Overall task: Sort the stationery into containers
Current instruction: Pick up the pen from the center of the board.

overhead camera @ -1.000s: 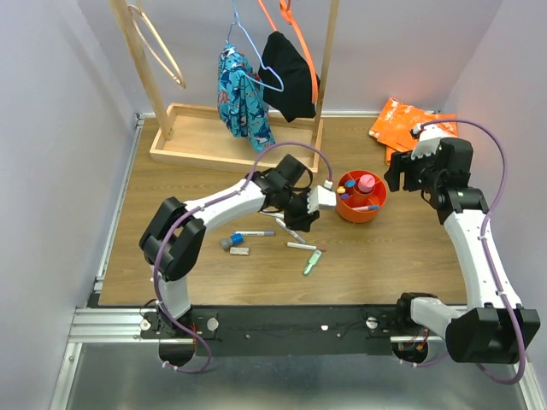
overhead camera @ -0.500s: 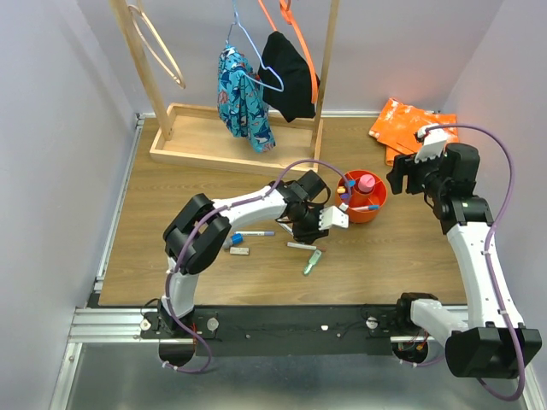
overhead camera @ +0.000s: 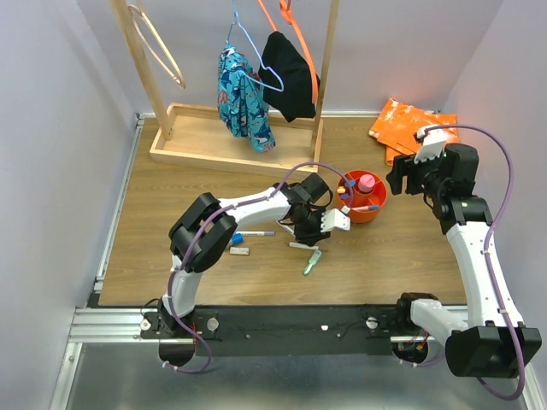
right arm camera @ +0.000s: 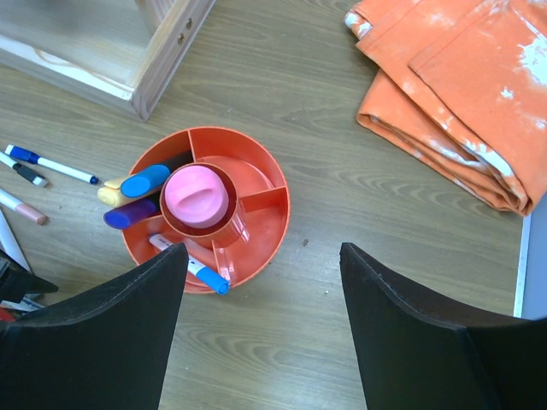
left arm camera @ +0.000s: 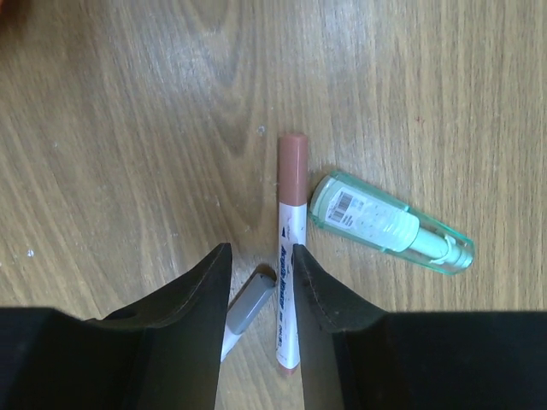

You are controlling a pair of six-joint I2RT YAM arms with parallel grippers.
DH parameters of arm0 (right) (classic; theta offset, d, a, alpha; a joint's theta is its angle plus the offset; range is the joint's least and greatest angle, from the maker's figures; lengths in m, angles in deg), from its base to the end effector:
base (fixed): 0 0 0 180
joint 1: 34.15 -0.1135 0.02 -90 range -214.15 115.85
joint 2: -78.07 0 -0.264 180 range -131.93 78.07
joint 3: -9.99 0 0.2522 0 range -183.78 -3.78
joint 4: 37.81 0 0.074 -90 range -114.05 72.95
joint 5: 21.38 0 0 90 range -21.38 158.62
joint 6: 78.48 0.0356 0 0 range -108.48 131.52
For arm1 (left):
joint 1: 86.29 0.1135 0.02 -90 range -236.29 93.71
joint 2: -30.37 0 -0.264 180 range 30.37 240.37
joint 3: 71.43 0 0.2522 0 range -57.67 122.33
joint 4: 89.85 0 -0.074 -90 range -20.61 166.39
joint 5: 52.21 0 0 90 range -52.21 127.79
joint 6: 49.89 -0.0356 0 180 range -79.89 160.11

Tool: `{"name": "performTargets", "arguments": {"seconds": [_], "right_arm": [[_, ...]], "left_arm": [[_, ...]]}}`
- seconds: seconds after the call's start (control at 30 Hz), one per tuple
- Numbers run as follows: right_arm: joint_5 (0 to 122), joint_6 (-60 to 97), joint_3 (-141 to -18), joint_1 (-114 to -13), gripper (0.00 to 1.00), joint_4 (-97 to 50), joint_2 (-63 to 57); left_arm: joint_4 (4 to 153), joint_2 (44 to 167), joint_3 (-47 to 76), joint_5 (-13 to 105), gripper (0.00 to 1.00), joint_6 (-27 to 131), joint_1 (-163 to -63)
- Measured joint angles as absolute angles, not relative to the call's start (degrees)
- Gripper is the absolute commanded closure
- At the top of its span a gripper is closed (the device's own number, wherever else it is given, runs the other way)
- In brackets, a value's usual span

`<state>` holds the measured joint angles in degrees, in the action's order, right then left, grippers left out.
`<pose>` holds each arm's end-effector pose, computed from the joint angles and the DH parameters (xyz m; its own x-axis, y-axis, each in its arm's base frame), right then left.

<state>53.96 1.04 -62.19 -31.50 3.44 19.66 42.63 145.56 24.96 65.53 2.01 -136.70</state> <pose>0.2230 -0.0013 0.3484 -0.4206 -0.1567 -0.8936 -0.2604 0.9644 -0.0465 0.2507 -0.3292 0.1745 0.0351 0.8145 -0.5791 0.9906 -0.1050 -0.0876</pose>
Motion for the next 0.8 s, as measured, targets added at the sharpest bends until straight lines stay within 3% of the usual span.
{"name": "performTargets", "arguments": {"seconds": [0.8], "right_arm": [[54.0, 1.6, -60.4, -31.5, 0.2, 3.0, 21.1]], "left_arm": [[44.9, 146.3, 25.3, 64.2, 0.6, 5.7, -141.5]]}}
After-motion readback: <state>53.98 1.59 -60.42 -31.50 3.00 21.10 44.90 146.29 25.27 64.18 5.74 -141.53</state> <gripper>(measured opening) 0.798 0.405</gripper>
